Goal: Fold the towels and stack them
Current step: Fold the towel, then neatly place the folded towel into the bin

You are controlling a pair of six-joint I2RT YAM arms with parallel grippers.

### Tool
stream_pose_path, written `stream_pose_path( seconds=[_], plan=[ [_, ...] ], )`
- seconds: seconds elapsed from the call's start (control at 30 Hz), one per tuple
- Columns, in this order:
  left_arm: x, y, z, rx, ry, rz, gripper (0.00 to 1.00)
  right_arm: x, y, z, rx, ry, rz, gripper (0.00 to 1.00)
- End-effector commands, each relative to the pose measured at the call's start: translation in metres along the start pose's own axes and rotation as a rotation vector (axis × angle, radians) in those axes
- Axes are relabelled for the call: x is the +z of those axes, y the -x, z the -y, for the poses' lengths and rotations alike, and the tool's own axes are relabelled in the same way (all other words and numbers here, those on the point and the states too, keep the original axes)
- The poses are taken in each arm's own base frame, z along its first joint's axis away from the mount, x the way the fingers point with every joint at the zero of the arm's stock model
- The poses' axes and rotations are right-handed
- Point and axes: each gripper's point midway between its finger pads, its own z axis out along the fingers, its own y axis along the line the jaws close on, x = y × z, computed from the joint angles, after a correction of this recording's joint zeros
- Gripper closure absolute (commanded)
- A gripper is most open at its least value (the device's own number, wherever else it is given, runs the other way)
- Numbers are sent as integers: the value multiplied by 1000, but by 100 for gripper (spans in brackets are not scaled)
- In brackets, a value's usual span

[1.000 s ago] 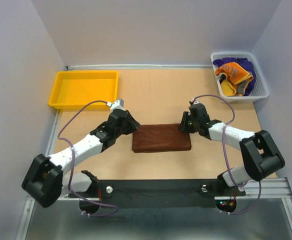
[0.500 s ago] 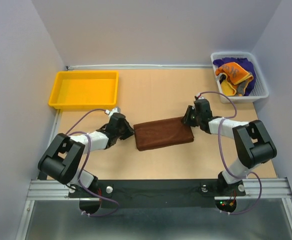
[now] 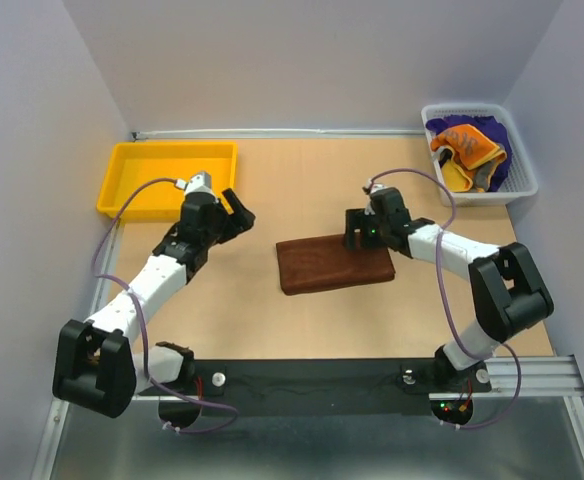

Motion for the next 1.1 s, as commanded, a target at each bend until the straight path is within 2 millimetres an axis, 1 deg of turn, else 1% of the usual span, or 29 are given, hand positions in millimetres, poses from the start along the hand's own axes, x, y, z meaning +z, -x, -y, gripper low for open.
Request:
stream_pose_path(
  seconds=[0.0, 0.03, 0.07, 0.1, 0.13, 0.23, 0.27, 0.33, 0.37, 0.43, 0.47, 0.53, 0.6, 0.63, 0.67, 0.7, 0.77, 0.83, 0.9, 0.93, 1.07],
  plan=[
    [-11, 17, -47, 75, 108, -24, 15, -27, -5, -60, -206, 93, -26, 15],
    [-14, 17, -54, 78, 116, -33, 14, -29, -7, -72, -238, 102, -29, 11],
    [-15, 19, -57, 80, 110, -42, 14, -31, -25, -93, -294, 132, -73, 10],
    [-19, 25, -67, 85, 128, -33, 14, -31, -33, -100, -326, 138, -95, 9],
    [-21, 28, -71, 89, 134, -25, 14, -31, -49, -116, -373, 157, -136, 9],
    [-32, 37, -85, 100, 166, 4, 13, -31, -68, -137, -436, 181, -179, 10],
    [-34, 38, -86, 106, 168, 11, 13, -32, -78, -154, -475, 213, -193, 12],
    [-39, 39, -88, 120, 165, 37, 12, -31, -87, -171, -523, 233, -208, 15],
    [-40, 38, -90, 119, 170, 41, 11, -30, -95, -186, -555, 251, -219, 16],
    [-40, 32, -93, 111, 172, 31, 11, -23, -98, -191, -576, 220, -220, 19],
    [-40, 31, -92, 112, 166, 26, 11, -24, -98, -200, -594, 222, -216, 20],
    [-41, 35, -93, 116, 180, 38, 11, -15, -106, -199, -625, 181, -233, 24],
    [-44, 41, -93, 123, 189, 60, 11, -11, -110, -202, -646, 164, -240, 25],
    [-45, 41, -93, 124, 190, 66, 11, -7, -110, -203, -659, 142, -238, 26],
    [-46, 42, -93, 123, 187, 72, 11, -6, -114, -204, -676, 136, -244, 26],
    [-47, 43, -91, 121, 181, 81, 11, -5, -110, -207, -685, 120, -227, 27],
    [-48, 43, -90, 121, 176, 83, 11, 0, -115, -204, -708, 89, -237, 27],
    [-48, 44, -91, 123, 179, 81, 11, 2, -114, -202, -727, 55, -229, 28],
    [-47, 43, -90, 122, 173, 76, 11, 7, -114, -202, -739, 28, -222, 30],
    [-47, 43, -89, 122, 171, 75, 11, 8, -111, -201, -745, 8, -210, 32],
    [-46, 41, -88, 122, 164, 70, 11, 16, -120, -196, -765, -13, -233, 35]
  ],
)
